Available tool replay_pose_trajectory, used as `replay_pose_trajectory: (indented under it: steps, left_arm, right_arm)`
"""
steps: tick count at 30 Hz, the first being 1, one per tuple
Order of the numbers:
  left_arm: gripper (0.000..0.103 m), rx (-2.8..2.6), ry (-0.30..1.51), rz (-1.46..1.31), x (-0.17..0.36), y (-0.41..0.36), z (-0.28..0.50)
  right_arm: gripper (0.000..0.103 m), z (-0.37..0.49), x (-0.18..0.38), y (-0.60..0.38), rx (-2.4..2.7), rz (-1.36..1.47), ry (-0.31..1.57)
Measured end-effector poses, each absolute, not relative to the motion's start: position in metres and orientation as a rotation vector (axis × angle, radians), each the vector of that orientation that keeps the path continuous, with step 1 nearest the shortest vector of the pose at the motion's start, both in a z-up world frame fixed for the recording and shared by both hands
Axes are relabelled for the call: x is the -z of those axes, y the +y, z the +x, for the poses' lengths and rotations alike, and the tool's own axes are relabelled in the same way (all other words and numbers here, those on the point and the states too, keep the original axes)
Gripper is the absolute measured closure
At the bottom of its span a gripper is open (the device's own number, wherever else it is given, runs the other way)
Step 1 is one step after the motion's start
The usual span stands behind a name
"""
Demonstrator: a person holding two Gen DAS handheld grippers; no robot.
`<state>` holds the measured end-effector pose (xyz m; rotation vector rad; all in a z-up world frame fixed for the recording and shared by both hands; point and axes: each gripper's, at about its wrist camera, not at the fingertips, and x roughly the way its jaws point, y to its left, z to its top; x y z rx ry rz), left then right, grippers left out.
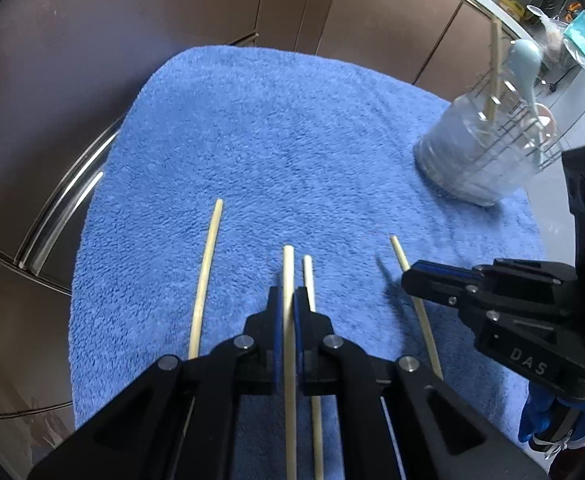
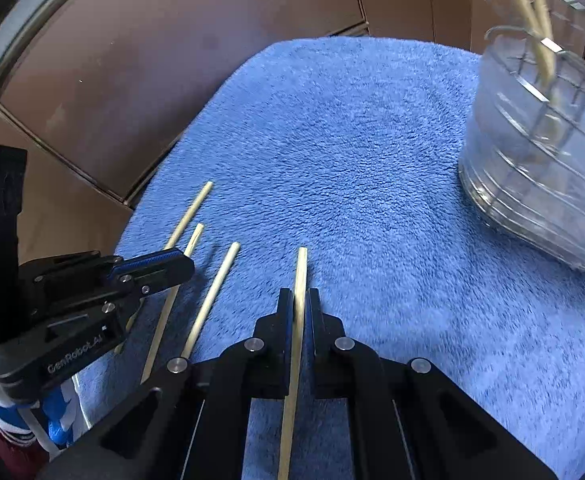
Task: Organize utensils
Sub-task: 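Grasp a chopstick with the left tool while the right tool grasps another chopstick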
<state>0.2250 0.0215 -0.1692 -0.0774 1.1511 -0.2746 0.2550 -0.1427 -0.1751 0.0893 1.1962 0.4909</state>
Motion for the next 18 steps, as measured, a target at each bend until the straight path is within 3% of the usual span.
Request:
replay_pose_trajectory:
  steps: [18]
  left_arm:
    - [0.098,0.318,0.914,-0.183,0.089,0.029,0.155]
  right_arm:
    - [0.097,0.143,0.096,-0.229,-0.519,0.186,0.821]
